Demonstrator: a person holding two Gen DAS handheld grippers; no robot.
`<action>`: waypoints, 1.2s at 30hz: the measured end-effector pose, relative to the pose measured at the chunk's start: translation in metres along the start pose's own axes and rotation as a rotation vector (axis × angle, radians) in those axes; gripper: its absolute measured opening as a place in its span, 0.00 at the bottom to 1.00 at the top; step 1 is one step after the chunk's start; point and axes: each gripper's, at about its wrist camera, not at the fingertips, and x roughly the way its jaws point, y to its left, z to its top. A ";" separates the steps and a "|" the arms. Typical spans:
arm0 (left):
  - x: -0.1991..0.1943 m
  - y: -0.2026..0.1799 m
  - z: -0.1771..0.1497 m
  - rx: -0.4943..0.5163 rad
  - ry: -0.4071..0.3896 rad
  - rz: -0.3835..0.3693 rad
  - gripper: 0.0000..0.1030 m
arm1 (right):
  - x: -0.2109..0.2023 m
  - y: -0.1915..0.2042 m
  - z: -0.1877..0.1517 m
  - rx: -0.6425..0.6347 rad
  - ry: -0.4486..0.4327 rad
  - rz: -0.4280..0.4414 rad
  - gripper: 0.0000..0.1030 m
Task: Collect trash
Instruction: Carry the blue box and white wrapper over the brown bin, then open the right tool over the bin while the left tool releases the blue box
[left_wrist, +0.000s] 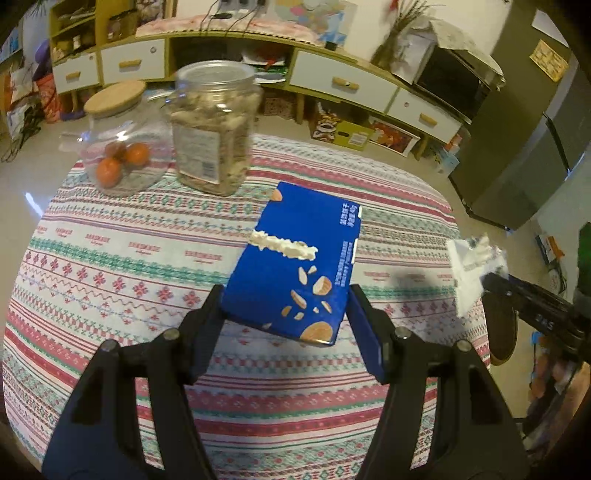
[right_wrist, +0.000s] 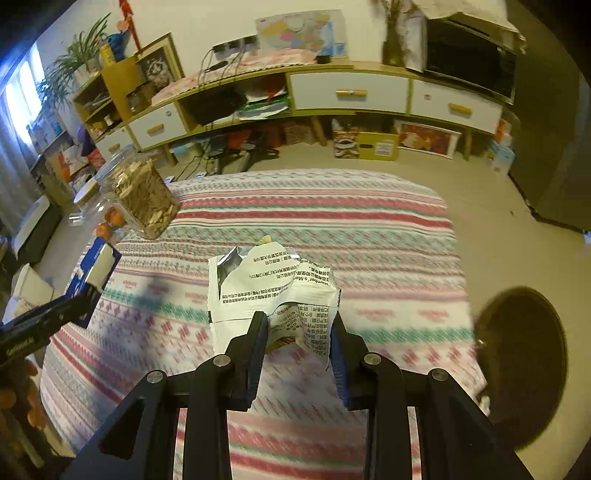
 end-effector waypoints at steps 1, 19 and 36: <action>0.000 -0.004 -0.002 0.008 0.000 0.000 0.64 | -0.008 -0.009 -0.004 0.014 -0.002 -0.005 0.32; 0.018 -0.127 -0.035 0.208 0.036 -0.097 0.64 | -0.061 -0.136 -0.062 0.301 -0.043 -0.019 0.15; 0.041 -0.183 -0.052 0.298 0.100 -0.146 0.64 | -0.053 -0.212 -0.101 0.509 0.030 -0.038 0.59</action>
